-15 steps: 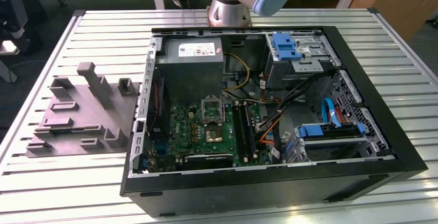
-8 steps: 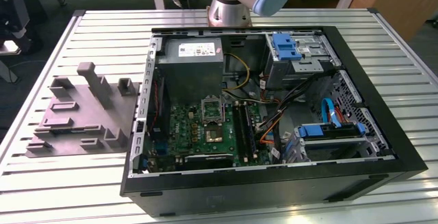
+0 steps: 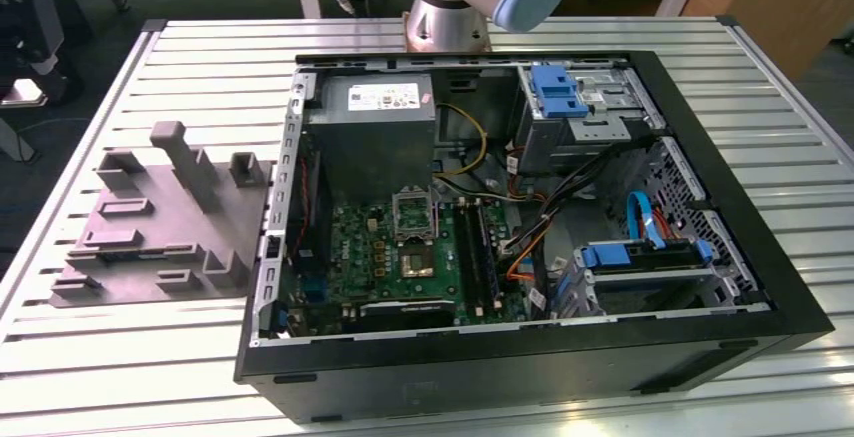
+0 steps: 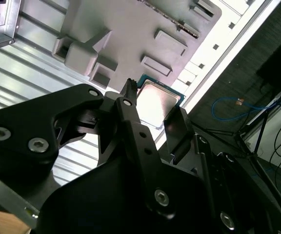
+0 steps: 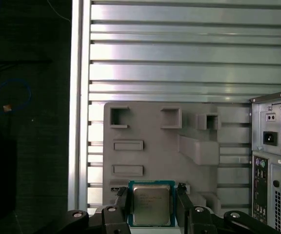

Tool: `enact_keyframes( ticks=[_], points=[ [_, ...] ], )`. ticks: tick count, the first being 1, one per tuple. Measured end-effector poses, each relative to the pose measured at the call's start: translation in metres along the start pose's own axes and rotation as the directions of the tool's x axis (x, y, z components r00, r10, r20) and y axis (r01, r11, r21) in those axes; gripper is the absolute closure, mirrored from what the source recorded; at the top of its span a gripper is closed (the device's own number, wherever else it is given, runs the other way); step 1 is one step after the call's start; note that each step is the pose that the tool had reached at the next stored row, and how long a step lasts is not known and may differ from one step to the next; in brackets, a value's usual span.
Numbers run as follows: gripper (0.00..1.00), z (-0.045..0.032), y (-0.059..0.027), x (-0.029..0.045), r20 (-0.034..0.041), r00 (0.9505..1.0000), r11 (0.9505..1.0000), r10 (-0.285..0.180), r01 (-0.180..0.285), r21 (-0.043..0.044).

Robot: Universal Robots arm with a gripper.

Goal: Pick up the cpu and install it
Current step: 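Pick up the cpu and move it towards the insertion slot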

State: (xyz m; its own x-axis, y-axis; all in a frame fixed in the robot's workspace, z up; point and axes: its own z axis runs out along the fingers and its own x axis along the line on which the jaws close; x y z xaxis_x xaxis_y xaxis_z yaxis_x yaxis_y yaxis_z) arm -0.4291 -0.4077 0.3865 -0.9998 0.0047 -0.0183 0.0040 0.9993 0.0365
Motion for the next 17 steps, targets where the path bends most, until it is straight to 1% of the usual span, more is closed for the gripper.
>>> enact_keyframes(
  ticks=[17],
  points=[
    [0.53, 0.0003, 0.0, -0.0149, 0.0, 1.0, 1.0, 0.0, 0.0, 0.0]
  ],
)
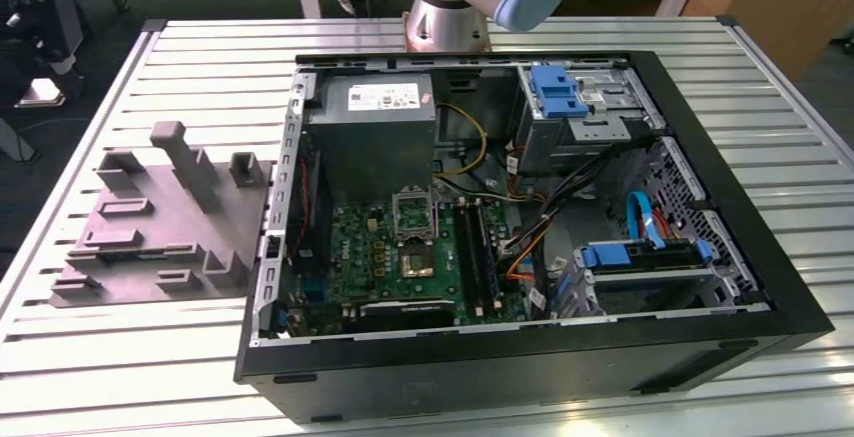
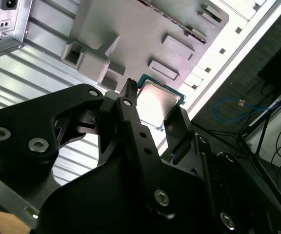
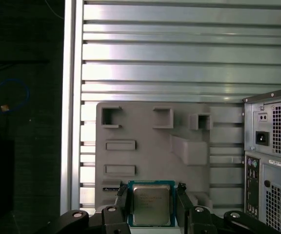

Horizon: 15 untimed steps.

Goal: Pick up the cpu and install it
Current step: 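Pick up the cpu and move it towards the insertion slot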

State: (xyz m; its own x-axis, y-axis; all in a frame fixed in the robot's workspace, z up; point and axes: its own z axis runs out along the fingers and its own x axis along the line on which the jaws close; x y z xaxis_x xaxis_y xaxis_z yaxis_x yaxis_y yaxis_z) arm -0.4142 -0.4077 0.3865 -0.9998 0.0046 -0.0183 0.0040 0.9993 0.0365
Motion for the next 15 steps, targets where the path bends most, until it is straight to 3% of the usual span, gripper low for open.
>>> enact_keyframes(
  ticks=[9, 15],
  points=[
    [0.53, 0.0002, 0.0, -0.0082, 0.0001, 1.0, 1.0, 0.0, 0.0, -0.0001],
    [0.53, 0.0002, 0.0, -0.0096, 0.0, 1.0, 1.0, 0.0, 0.0, 0.0]
  ],
)
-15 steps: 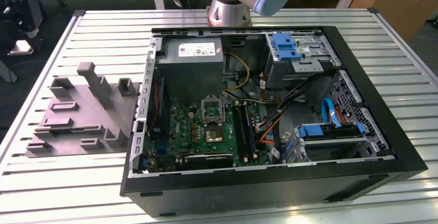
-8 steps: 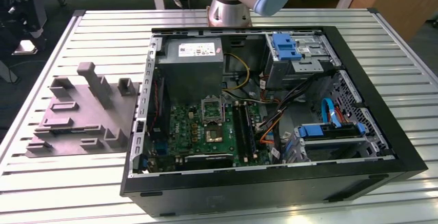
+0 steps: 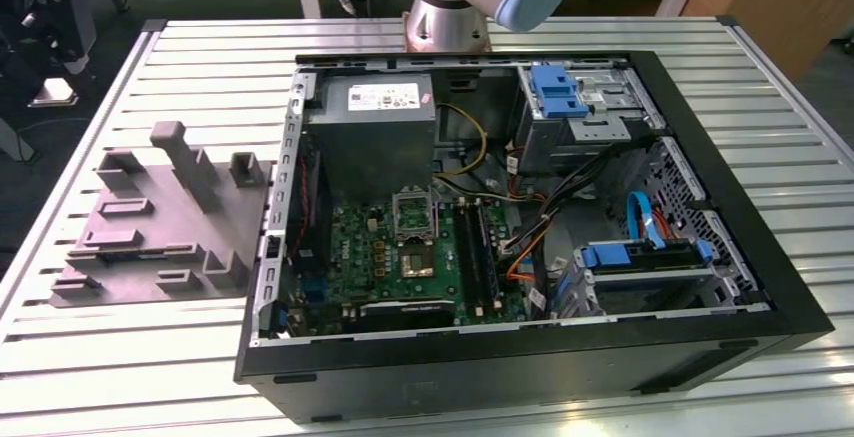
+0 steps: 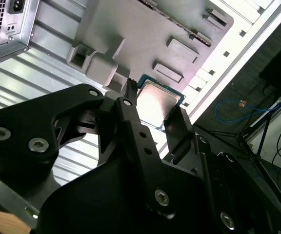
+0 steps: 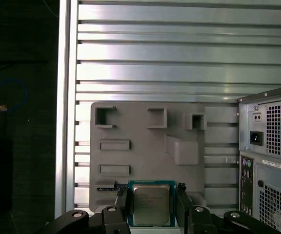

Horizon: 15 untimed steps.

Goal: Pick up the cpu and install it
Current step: 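Pick up the cpu and move it towards the insertion slot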

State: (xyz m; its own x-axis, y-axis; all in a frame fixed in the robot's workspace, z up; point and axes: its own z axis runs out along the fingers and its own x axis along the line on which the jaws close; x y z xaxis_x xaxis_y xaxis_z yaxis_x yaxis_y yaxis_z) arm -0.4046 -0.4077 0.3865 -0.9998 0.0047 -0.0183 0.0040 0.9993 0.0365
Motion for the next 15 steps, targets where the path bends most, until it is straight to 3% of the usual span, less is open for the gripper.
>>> enact_keyframes(
  ticks=[15],
  points=[
    [0.53, 0.0002, 0.0, -0.0067, 0.0001, 1.0, 1.0, 0.0, 0.0, -0.0001]
  ],
)
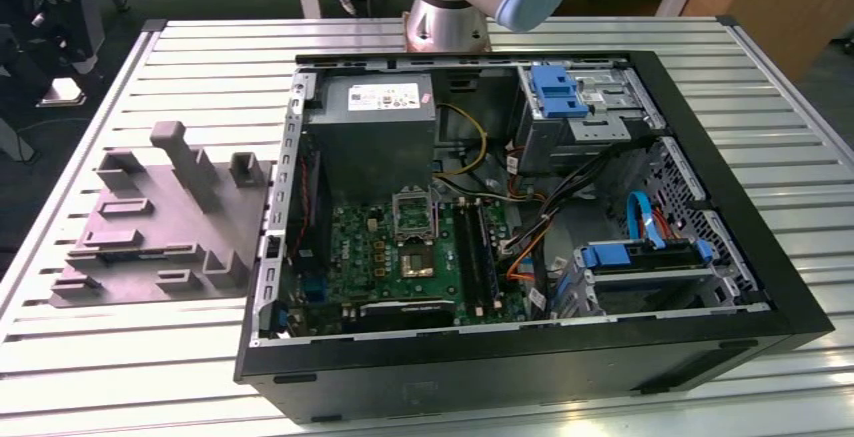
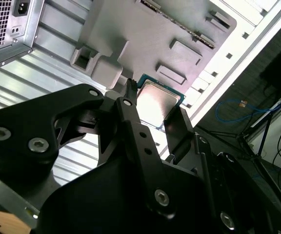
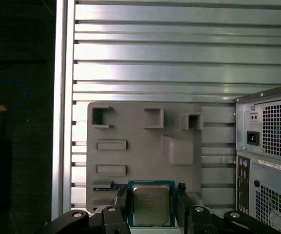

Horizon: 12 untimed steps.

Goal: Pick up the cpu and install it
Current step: 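Pick up the cpu and move it towards the insertion slot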

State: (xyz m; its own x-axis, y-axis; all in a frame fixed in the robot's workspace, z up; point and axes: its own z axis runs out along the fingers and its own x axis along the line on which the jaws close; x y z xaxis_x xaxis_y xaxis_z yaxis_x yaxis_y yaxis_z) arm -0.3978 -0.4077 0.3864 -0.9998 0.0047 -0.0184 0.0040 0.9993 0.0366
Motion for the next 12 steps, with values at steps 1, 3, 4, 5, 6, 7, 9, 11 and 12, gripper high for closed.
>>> enact_keyframes(
  ticks=[1, 3, 4, 5, 6, 7, 9, 11, 12],
  points=[
    [0.53, -0.0001, 0.0, -0.0005, -0.0001, 1.0, 1.0, 0.0, 0.0, 0.0001],
    [0.53, 0.0, 0.0, -0.0016, -0.0001, 1.0, 1.0, 0.0, 0.0, 0.0],
    [0.53, -0.0001, 0.0, -0.0022, -0.0002, 1.0, 1.0, 0.0, 0.0, 0.0001],
    [0.53, 0.0, 0.0, -0.0026, -0.0001, 1.0, 1.0, 0.0, 0.0, 0.0001],
    [0.53, 0.0, 0.0, -0.0031, -0.0001, 1.0, 1.0, 0.0, 0.0, 0.0],
    [0.53, 0.0, 0.0, -0.0037, -0.0001, 1.0, 1.0, 0.0, 0.0, 0.0],
    [0.53, 0.0, 0.0, -0.0046, -0.0001, 1.0, 1.0, 0.0, 0.0, 0.0],
    [0.53, 0.0, 0.0, -0.0056, -0.0001, 1.0, 1.0, 0.0, 0.0, 0.0],
    [0.53, 0.0, 0.0, -0.0061, -0.0002, 1.0, 1.0, 0.0, 0.0, 0.0001]
  ],
)
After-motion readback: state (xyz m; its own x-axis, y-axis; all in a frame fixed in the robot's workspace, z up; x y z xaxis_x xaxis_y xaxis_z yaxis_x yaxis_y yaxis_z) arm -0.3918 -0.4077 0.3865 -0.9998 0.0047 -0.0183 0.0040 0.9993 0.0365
